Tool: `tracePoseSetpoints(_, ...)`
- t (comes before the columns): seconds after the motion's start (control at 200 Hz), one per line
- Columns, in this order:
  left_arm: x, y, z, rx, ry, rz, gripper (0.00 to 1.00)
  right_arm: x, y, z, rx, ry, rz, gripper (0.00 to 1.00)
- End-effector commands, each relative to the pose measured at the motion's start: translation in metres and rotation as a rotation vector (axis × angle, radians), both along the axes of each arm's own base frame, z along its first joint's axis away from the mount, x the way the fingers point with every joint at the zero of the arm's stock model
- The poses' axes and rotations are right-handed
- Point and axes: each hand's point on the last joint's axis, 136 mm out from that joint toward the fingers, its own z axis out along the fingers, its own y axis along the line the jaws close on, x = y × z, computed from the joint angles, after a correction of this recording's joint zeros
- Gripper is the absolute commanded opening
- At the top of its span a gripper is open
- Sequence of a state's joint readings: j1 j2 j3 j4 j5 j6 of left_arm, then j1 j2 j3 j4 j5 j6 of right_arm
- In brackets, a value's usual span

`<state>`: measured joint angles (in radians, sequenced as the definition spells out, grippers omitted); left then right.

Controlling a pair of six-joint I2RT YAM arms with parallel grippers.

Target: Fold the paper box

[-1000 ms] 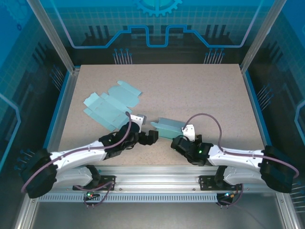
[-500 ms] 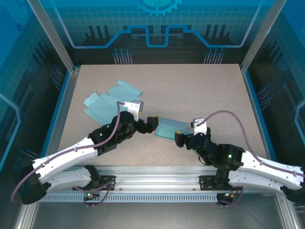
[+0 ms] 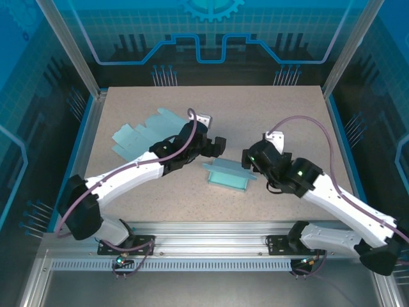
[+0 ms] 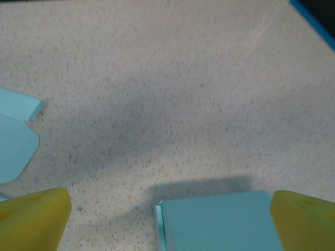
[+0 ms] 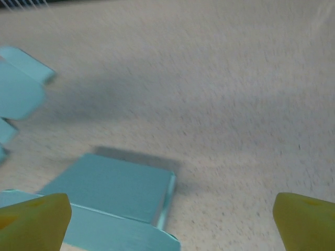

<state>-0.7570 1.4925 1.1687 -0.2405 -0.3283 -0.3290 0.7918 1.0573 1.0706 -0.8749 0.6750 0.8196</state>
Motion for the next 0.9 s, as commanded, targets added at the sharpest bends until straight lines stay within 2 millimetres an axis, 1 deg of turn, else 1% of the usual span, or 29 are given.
tracePoseSetpoints(0.0,-0.001,-0.004,-0.013,0.043,0.054,-0.037,0.99,-0.002,0.006,-0.024,0.101,0.112,0.020,1.00)
tracePoseSetpoints(0.095,-0.004,-0.007,-0.032,0.050,0.101,-0.046,0.99,-0.001,0.008,-0.038,0.160,0.149,0.024,1.00)
tracePoseSetpoints(0.255,-0.010,-0.013,-0.063,0.036,0.185,-0.063,0.99,-0.006,0.009,-0.073,0.237,0.250,0.006,1.00)
tracePoseSetpoints(0.28,-0.011,-0.013,-0.067,0.037,0.196,-0.065,0.99,-0.006,0.010,-0.075,0.250,0.257,0.005,1.00)
tracePoseSetpoints(0.295,-0.011,-0.013,-0.069,0.035,0.202,-0.063,0.99,-0.010,0.008,-0.086,0.246,0.283,0.000,1.00)
tracePoseSetpoints(0.435,-0.016,-0.012,-0.088,0.028,0.261,-0.068,0.99,-0.017,0.006,-0.111,0.254,0.352,-0.026,1.00)
tracePoseSetpoints(0.62,-0.025,-0.006,-0.111,0.042,0.323,-0.047,0.99,-0.025,0.006,-0.134,0.262,0.413,-0.043,1.00)
tracePoseSetpoints(0.895,-0.047,0.013,-0.158,0.087,0.437,0.004,0.96,-0.033,-0.003,-0.159,0.254,0.482,-0.087,0.99)
